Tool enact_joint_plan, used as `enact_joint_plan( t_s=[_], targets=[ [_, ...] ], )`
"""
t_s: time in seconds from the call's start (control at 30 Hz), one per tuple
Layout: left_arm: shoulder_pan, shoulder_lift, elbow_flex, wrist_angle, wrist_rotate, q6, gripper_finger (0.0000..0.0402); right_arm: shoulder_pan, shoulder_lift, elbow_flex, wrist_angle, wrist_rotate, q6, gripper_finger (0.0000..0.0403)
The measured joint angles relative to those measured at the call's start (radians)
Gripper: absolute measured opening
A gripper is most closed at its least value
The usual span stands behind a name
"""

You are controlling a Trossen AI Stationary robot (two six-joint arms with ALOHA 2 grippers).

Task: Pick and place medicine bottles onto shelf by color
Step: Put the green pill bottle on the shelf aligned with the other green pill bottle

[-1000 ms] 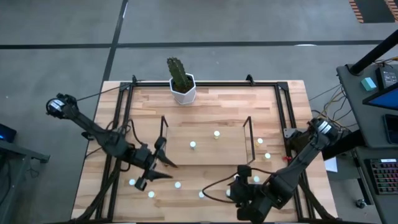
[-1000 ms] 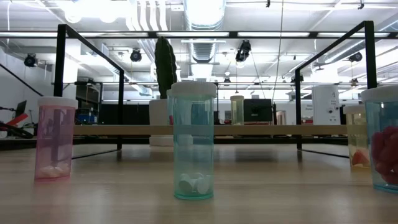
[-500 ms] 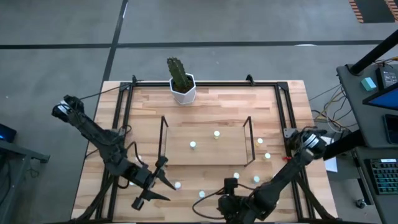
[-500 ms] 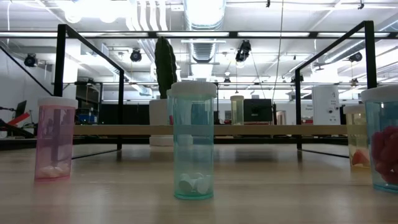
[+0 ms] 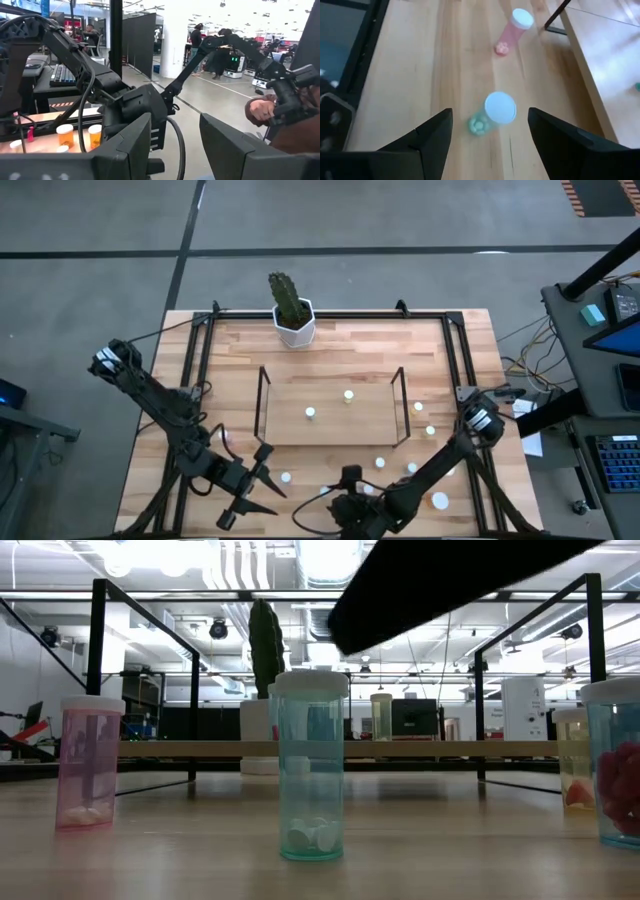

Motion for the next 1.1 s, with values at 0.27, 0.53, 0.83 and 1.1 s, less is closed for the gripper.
enact_joint_plan(
  t_s=[0.27,0.53,0.83,1.1],
  targets=[
    [-0.005,0.007,-0.001,0.020,-0.002,0.001,0.0153,-0.013,0.039,-0.002,0.033,0.029,0.031,0.0247],
    [-0.004,0.007,-0.001,0.020,-0.002,0.001,0.0153,-0.025,0.049,-0.004,0.050,0.023,0.057,0.0228],
    [-0.004,0.005,-0.001,0.020,-0.001,0.001,0.0153,-0.034,0.049,-0.004,0.051,0.021,0.085,0.0159],
    [-0.004,0.005,-0.001,0.020,-0.001,0.001,0.0153,-0.035,0.049,-0.004,0.051,0.017,0.092,0.0115]
  ],
)
